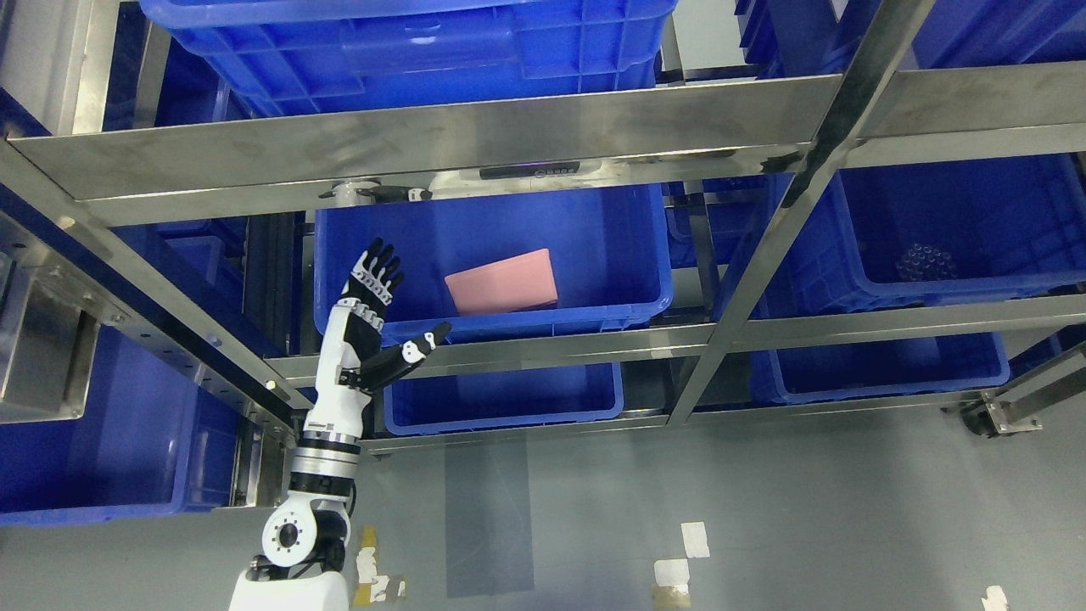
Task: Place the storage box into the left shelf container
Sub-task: 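Release the pink box and withdraw the left hand from the bin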
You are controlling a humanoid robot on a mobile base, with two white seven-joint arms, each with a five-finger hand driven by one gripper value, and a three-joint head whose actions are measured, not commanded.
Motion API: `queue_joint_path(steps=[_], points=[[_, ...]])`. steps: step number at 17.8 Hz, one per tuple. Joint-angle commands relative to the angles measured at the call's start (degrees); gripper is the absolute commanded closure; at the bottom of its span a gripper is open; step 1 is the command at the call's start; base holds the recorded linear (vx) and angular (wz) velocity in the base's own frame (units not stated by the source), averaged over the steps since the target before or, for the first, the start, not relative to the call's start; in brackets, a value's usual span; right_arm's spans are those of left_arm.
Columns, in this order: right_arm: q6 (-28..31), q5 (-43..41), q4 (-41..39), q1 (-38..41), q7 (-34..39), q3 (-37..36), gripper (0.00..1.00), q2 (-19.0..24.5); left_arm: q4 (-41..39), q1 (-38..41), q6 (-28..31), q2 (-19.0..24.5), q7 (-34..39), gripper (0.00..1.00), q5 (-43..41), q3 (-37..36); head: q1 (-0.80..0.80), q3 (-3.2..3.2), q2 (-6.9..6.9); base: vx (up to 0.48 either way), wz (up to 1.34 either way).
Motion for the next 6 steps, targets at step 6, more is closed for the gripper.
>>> queue_joint_path(steps=[6], points=[[0.0,-0.1,-1.0,-0.4,-0.1,-0.2,0.00,-1.0,-10.9,2.3,0.4,1.0,1.8,0.00,-0.7,4.2,0.00,0.00,0.00,0.000,0.00]])
